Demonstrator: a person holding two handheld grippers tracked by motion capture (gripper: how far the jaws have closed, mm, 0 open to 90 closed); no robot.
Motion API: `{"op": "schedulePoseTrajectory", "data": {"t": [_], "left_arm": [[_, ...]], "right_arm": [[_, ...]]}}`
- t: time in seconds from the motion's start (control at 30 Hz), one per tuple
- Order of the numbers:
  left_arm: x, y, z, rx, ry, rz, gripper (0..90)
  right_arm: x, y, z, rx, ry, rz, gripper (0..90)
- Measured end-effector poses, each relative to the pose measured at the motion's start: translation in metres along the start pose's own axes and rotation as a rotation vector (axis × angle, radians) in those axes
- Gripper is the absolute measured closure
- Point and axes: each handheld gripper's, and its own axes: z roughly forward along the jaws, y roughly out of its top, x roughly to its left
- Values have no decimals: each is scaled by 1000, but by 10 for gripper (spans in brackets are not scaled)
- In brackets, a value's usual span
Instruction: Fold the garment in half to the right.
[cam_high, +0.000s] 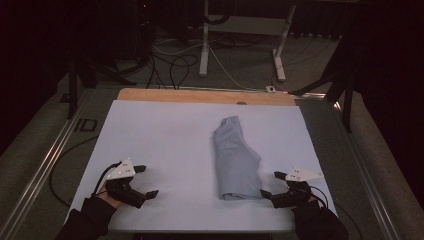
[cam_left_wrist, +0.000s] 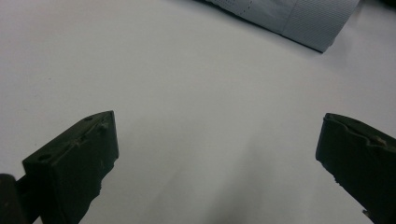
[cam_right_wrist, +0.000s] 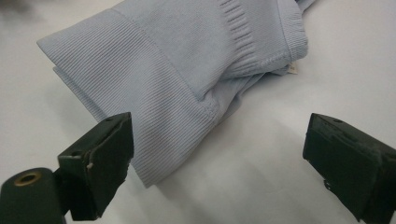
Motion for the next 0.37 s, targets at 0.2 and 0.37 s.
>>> {"op": "schedulePoseTrajectory", "data": {"t": [0.2, 0.37], "left_arm": [[0, 0, 0, -2, 1, 2, 8], [0, 0, 0, -2, 2, 4, 8]], "right_arm": [[0, 0, -1, -6, -1, 6, 86], [0, 0, -2, -6, 0, 6, 86]]}}
